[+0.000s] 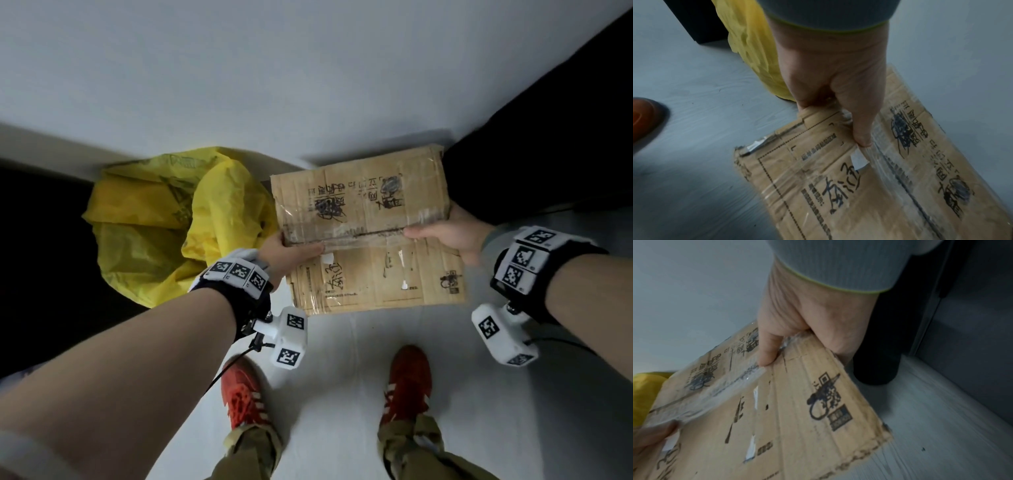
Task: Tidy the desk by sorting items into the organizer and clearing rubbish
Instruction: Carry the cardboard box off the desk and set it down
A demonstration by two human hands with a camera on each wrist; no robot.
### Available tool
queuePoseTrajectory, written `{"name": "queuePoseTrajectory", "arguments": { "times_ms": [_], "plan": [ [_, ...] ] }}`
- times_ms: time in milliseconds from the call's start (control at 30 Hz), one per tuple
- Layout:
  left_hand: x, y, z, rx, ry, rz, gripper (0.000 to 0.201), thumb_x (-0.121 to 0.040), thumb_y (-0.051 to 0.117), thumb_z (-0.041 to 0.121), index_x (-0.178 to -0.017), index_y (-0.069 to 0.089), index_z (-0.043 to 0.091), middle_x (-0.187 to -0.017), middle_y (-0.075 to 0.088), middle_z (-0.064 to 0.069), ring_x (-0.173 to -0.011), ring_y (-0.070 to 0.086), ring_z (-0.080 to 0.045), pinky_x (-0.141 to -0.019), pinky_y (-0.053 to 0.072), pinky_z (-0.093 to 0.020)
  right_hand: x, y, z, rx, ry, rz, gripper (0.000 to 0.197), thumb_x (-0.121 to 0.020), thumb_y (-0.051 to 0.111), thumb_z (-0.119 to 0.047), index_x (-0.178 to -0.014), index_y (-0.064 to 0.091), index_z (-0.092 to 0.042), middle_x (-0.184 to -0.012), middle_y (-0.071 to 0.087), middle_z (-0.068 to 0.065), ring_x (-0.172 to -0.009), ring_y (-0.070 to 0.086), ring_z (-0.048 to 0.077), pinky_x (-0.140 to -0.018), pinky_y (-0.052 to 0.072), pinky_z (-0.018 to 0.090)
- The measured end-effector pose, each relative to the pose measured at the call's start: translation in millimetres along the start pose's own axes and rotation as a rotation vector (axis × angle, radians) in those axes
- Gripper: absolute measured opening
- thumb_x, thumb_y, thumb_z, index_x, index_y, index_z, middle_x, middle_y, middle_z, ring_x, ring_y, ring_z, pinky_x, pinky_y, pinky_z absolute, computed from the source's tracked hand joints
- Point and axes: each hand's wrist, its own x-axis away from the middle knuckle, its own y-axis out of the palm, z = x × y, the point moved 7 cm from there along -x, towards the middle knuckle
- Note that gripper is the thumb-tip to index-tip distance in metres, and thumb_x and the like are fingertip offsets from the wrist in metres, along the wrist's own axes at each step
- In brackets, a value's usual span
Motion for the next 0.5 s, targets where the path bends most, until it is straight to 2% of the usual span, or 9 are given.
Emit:
{"name": "queuePoseTrajectory", "arguments": {
  "times_ms": [133, 267, 367, 500],
  "plan": [
    [-27, 0, -5, 0.015, -0.017, 0.043, 0.059, -0.067, 0.089, 0.019, -0.119, 0.062, 0.015, -0.109, 0.073, -0.005, -0.097, 0.071, -0.026, -0.088, 0.057, -0.049, -27, 5, -5, 0.046, -0.003, -0.014, 0.095, -0.059, 0.09, -0.02, -0.142, 0.044, -0.026, -0.121, 0.068, -0.003, -0.117, 0.061, 0.02, -0.09, 0.051, 0.042],
    [-47, 4, 0, 0.015, -0.004, 0.072, 0.059, -0.068, 0.088, 0.018, -0.12, 0.061, 0.015, -0.11, 0.072, -0.005, -0.098, 0.07, -0.026, -0.09, 0.057, -0.046, -45, 0, -2, 0.05, 0.005, 0.003, 0.101, -0.058, 0.092, -0.021, -0.144, 0.04, -0.026, -0.127, 0.064, -0.003, -0.125, 0.055, 0.021, -0.11, 0.038, 0.054],
    [-57, 8, 0, 0.042, -0.022, 0.076, 0.06, -0.071, 0.086, 0.016, -0.124, 0.059, 0.015, -0.111, 0.071, -0.006, -0.098, 0.07, -0.026, -0.09, 0.057, -0.047, -56, -3, 1, 0.045, 0.023, 0.006, 0.103, -0.056, 0.094, -0.024, -0.144, 0.041, -0.029, -0.129, 0.063, -0.004, -0.126, 0.054, 0.02, -0.111, 0.037, 0.056],
    [-67, 12, -4, 0.047, -0.036, 0.084, 0.062, -0.07, 0.087, 0.017, -0.125, 0.058, 0.018, -0.111, 0.071, -0.006, -0.097, 0.07, -0.028, -0.09, 0.056, -0.049, -69, -4, 13, 0.008, 0.038, 0.018, 0.12, -0.034, 0.099, -0.037, -0.141, 0.044, -0.032, -0.126, 0.066, -0.006, -0.123, 0.058, 0.021, -0.108, 0.04, 0.058]
  ]
}}
